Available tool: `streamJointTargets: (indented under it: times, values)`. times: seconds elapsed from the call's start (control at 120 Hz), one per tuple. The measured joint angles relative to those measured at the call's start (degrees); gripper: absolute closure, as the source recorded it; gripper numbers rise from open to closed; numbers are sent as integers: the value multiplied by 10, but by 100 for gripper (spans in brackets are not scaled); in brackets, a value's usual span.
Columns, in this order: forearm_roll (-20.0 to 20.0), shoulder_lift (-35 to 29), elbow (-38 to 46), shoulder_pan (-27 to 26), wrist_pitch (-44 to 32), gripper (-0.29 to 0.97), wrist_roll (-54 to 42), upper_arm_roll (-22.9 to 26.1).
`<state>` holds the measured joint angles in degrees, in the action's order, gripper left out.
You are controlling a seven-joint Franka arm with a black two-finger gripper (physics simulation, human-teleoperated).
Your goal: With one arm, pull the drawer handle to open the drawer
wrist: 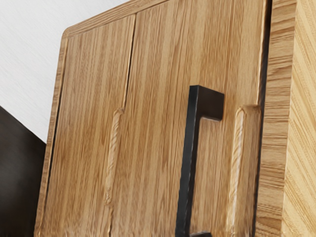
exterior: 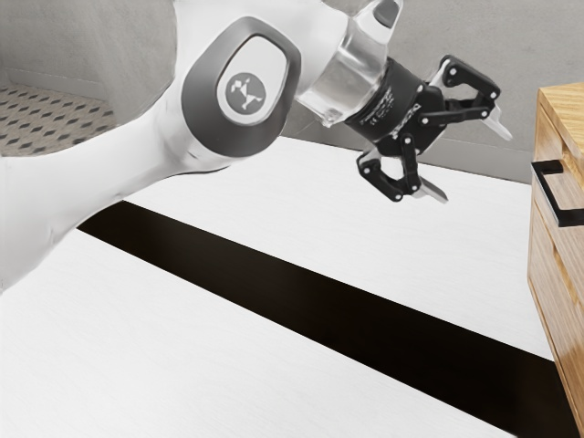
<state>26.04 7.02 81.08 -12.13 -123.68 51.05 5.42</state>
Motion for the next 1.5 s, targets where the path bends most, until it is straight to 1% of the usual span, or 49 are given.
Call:
streamJointTargets:
  times: [0.083, 0.175, 0.233, 0.367, 0.492, 0.683, 0.85, 0.983, 1.117, 1.233, 1.383, 1.5]
  values:
    - [5, 16, -2, 1, 1, 1, 11, 2]
    - [8, 45, -24, 3, 0, 2, 20, 3]
    - [9, 55, -34, 4, 0, 7, 25, 4]
    - [10, 61, -46, 3, 1, 21, 36, 10]
    - [10, 91, -86, 1, 6, 29, 44, 18]
    - [9, 123, -117, 1, 16, 34, 53, 23]
    - [8, 139, -121, 2, 21, 37, 58, 24]
    - [7, 141, -117, 2, 23, 40, 60, 24]
    - [6, 138, -115, 2, 24, 45, 62, 24]
    - [4, 118, -99, 6, 28, 49, 64, 23]
    - [-1, 108, -76, 11, 35, 52, 65, 23]
    - [-6, 84, -50, 16, 40, 55, 65, 20]
